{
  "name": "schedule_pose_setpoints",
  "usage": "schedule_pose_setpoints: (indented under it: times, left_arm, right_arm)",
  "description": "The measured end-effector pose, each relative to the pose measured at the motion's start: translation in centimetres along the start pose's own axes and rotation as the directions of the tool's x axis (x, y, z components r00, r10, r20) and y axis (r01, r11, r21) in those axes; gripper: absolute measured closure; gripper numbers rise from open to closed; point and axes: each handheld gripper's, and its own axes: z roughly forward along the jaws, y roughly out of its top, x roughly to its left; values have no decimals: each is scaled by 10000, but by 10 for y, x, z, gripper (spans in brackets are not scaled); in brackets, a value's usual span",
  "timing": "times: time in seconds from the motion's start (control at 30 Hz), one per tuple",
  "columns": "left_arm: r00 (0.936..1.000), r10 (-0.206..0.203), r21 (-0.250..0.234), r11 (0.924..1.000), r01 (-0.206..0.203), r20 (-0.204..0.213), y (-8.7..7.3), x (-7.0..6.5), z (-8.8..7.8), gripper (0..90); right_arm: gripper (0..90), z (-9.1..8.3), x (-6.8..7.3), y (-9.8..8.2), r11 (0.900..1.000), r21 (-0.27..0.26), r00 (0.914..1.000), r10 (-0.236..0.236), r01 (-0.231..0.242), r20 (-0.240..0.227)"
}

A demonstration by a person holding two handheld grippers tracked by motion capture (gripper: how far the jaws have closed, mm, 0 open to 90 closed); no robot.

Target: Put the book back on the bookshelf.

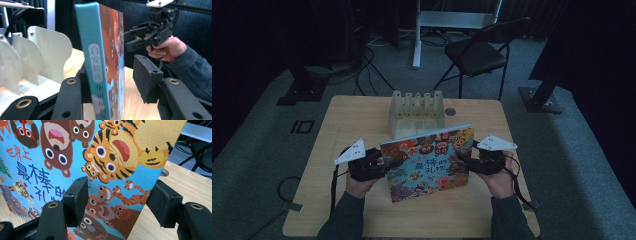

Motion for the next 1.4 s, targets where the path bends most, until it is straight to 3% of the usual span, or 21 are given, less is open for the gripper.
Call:
schedule_pose_setpoints:
  times: [0.4,0.53,0.73,0.87,1.23,1.33,1.4]
  left_arm:
    - [9993,374,291,9989,-372,-77,2,-8,14,600]
    - [9968,796,594,9951,-787,-119,4,-15,25,661]
    - [9957,914,560,9943,-904,-162,7,-19,25,707]
    - [9961,862,623,9942,-871,160,9,-19,24,744]
    - [9951,961,466,9942,-971,235,11,-17,19,787]
    - [9920,1262,379,9913,-1262,15,12,-18,16,806]
    - [9904,1357,384,9901,-1348,-242,13,-19,14,808]
  right_arm:
    - [385,-3,-1,-1,10000,-93,10000,-31,30,-79]
    - [385,-2,0,0,9999,-129,9999,-99,98,-77]
    - [387,-3,0,0,9999,-150,9999,-80,79,-75]
    - [387,-3,-1,0,9998,-185,9999,-34,32,-143]
    - [405,-3,-1,1,9992,-388,9995,-33,22,-302]
    - [416,-5,-1,1,9986,-515,9990,-103,81,-425]
    - [415,-4,-1,1,9989,-451,9996,-120,109,-249]
